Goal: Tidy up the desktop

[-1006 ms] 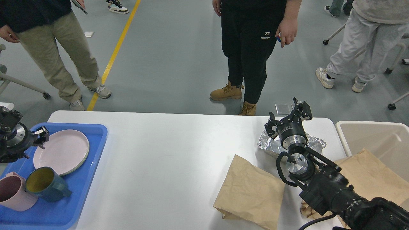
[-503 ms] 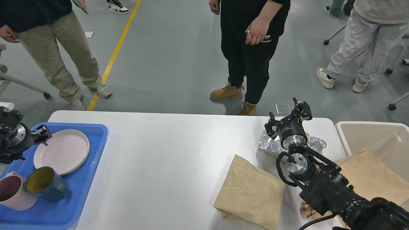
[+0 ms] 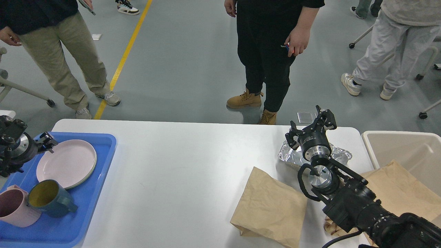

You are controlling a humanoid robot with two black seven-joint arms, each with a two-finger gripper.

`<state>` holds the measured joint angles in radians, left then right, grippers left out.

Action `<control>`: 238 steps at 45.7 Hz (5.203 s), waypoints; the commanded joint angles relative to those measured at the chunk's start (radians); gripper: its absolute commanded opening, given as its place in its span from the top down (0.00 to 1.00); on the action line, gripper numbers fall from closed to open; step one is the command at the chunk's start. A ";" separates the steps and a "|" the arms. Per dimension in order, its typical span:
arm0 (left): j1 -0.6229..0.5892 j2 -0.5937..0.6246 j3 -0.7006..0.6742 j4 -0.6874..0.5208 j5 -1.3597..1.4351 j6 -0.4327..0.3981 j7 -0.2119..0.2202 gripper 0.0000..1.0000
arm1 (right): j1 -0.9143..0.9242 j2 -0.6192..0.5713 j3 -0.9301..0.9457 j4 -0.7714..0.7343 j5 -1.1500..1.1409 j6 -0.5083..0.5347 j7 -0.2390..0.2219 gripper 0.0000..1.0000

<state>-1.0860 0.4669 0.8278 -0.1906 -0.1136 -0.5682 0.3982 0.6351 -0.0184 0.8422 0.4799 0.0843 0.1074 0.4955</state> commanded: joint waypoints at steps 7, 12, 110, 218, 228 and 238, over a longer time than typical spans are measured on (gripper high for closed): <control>0.000 0.001 0.002 -0.001 0.002 -0.002 0.002 0.04 | 0.000 0.000 0.000 0.000 0.000 0.000 0.000 0.00; -0.005 -0.001 0.002 -0.004 0.002 -0.002 0.005 0.04 | 0.000 0.000 0.000 0.000 0.000 0.000 0.000 0.00; 0.067 -0.245 -1.805 0.000 -0.058 0.160 -0.407 0.03 | 0.000 0.000 0.000 0.000 0.000 0.000 0.000 0.00; 0.294 -0.372 -1.629 -0.004 -0.043 0.041 -0.650 0.03 | 0.000 0.000 0.000 0.000 0.000 0.000 0.000 0.00; 0.293 -0.372 -1.630 -0.004 -0.044 0.039 -0.650 0.03 | 0.000 0.000 0.000 0.000 0.000 0.000 0.000 0.00; 0.298 -0.372 -1.630 -0.004 -0.044 0.036 -0.651 0.03 | 0.000 0.000 0.000 0.000 0.000 0.000 0.000 0.00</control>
<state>-0.7923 0.0949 -0.8021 -0.1948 -0.1580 -0.5304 -0.2529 0.6351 -0.0184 0.8422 0.4801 0.0843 0.1074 0.4955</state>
